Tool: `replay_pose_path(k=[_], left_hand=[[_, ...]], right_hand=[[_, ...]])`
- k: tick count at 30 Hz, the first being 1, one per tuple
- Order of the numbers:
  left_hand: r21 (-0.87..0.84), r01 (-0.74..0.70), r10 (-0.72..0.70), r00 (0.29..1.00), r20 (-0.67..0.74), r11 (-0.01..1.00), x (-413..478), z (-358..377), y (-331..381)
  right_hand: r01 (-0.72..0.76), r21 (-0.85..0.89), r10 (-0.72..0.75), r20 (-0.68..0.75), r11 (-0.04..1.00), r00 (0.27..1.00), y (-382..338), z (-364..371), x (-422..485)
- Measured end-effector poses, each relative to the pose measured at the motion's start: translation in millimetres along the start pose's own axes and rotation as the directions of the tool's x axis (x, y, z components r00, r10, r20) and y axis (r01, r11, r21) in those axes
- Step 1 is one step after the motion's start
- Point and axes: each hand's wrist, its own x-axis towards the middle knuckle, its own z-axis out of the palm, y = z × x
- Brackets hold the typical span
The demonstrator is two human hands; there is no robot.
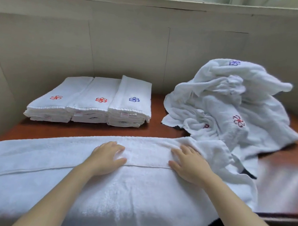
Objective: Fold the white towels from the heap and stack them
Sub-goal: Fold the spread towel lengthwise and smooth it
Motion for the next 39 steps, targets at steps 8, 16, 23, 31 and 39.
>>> replay_pose_path(k=[8, 16, 23, 31, 39], left_hand=[[-0.028, -0.161, 0.161, 0.987, -0.008, 0.987, 26, 28, 59], [-0.124, -0.261, 0.253, 0.965, -0.074, 0.957, 52, 49, 109], [-0.344, -0.275, 0.225, 0.958, -0.177, 0.898, 87, 38, 165], [-0.535, -0.112, 0.264, 0.94, 0.217, 0.838, 107, 27, 191], [-0.535, -0.27, 0.312, 0.95, -0.012, 0.801, 106, 35, 188]], right_hand=[[-0.231, 0.295, 0.363, -0.554, 0.927, 0.749, 32, -33, -13], [-0.436, 0.593, 0.581, -0.067, 0.677, 0.811, 86, -33, -22], [-0.162, 0.523, 0.197, -0.012, 0.837, 0.98, 63, -48, -21], [-0.09, 0.568, 0.12, -0.015, 0.818, 0.993, 57, -57, -21], [-0.243, 0.776, 0.562, -0.168, 0.582, 0.81, 74, -52, 0]])
